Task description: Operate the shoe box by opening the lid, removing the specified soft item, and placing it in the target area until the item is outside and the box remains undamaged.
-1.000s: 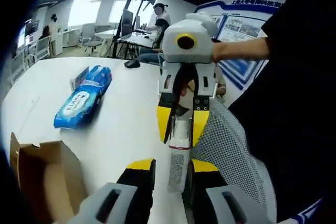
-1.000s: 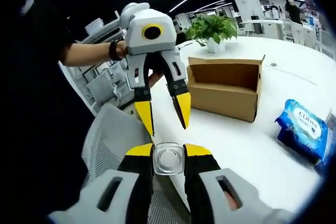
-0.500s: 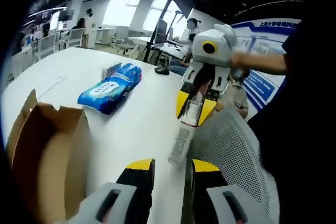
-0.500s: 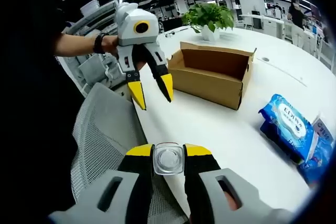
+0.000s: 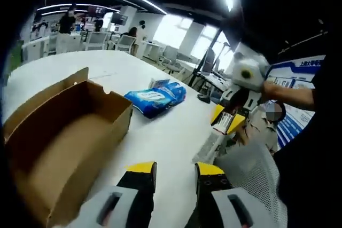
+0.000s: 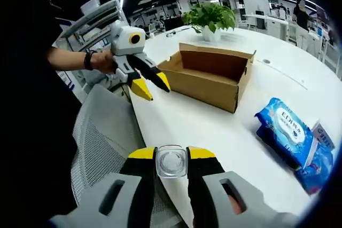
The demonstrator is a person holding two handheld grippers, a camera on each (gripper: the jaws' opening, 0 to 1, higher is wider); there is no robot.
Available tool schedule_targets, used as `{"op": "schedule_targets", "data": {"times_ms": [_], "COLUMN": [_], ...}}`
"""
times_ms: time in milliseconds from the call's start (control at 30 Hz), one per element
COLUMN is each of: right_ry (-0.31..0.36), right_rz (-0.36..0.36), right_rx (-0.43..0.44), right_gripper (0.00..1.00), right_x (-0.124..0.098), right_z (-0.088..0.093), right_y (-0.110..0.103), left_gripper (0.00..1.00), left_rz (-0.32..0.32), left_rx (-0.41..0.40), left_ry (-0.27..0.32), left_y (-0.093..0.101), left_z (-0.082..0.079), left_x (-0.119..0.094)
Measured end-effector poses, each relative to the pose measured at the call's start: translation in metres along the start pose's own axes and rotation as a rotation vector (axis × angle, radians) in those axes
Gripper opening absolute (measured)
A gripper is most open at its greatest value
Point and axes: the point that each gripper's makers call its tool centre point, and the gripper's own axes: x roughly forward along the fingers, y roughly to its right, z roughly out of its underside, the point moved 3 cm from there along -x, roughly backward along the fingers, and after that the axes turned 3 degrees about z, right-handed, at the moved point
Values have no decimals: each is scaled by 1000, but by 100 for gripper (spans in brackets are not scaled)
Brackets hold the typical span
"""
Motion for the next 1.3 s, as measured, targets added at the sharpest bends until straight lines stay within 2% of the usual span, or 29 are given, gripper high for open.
{"op": "schedule_targets", "data": {"times_ms": [100, 533, 867, 1033, 1300], "right_ry": [-6, -51, -85, -116, -140], "right_rz": [2, 26, 81, 121, 164], "right_rx": [-3, -30, -80, -105, -142], "right_gripper": [19, 19, 19, 19, 19], "right_x": [-1, -6, -18, -23, -32], "right_z": [0, 0, -12, -15, -33], "right_y": [2, 16, 46, 64, 86], "left_gripper": [34, 35, 35, 35, 35], "left_rz": [-35, -121, -154, -154, -167], "left_rx": [-5, -59, -92, -94, -108], "left_ry": [12, 36, 62, 49, 57], "left_y": [-2, -8, -11, -10, -10], "left_z": [6, 26, 32, 37, 39], "left_x": [-4, -19, -23, -21, -25]}}
